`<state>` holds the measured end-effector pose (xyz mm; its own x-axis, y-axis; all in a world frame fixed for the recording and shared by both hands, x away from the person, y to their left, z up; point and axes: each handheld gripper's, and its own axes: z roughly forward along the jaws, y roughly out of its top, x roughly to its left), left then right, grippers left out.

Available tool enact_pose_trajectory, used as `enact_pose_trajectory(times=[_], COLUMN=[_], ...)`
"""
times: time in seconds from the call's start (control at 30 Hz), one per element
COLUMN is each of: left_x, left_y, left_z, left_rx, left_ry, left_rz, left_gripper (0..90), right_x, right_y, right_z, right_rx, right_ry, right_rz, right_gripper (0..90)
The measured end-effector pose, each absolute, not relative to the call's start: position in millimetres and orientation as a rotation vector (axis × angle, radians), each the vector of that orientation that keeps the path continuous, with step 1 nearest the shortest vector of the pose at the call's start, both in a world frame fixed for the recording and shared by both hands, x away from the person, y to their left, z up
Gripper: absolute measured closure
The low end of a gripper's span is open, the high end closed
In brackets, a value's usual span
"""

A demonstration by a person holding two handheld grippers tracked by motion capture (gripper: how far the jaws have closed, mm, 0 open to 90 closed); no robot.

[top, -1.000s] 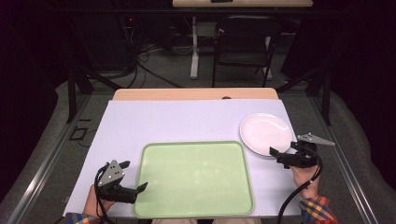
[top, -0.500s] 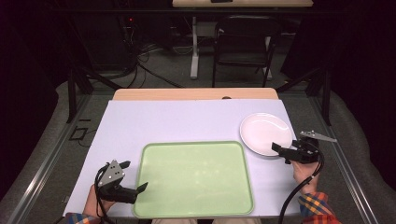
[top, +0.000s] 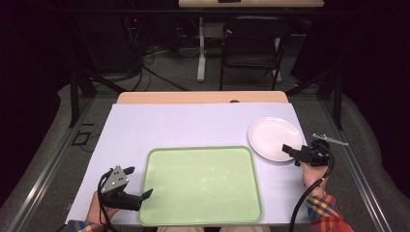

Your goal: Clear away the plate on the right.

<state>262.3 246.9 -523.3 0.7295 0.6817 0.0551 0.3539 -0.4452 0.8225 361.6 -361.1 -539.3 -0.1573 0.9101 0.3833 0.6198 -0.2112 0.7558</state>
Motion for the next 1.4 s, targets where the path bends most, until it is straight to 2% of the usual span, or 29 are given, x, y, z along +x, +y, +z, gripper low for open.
enact_pose_trajectory(times=[0.2,0.3,0.53,0.83,1.1,1.23,1.4], left_x=[262.5,262.4,262.5,262.6,262.5,262.4,262.5], left_y=[246.6,246.5,246.6,246.8,246.4,246.7,247.1], left_z=[-523.6,-523.6,-523.4,-523.4,-523.6,-523.4,-523.4], left_rx=[2.075,2.072,2.073,2.069,2.081,2.078,2.077], left_ry=[0.776,0.780,0.785,0.784,0.778,0.784,0.784], left_rz=[0.482,0.485,0.481,0.483,0.481,0.480,0.483], left_gripper=[1.6,1.7,1.9,1.9,2.6,2.8,2.9], right_x=[365.5,366.1,366.0,365.5,370.3,372.6,374.2], right_y=[-367.2,-370.0,-375.3,-378.4,-381.4,-384.9,-387.7], right_z=[-546.7,-549.0,-550.5,-551.2,-558.7,-566.8,-569.0], right_rx=[1.872,1.905,1.955,1.958,2.036,2.118,2.164], right_ry=[1.685,1.661,1.575,1.555,1.494,1.425,1.372], right_rz=[1.319,1.330,1.355,1.330,1.326,1.364,1.404], right_gripper=[13.8,14.4,24.9,25.2,30.2,38.1,42.9])
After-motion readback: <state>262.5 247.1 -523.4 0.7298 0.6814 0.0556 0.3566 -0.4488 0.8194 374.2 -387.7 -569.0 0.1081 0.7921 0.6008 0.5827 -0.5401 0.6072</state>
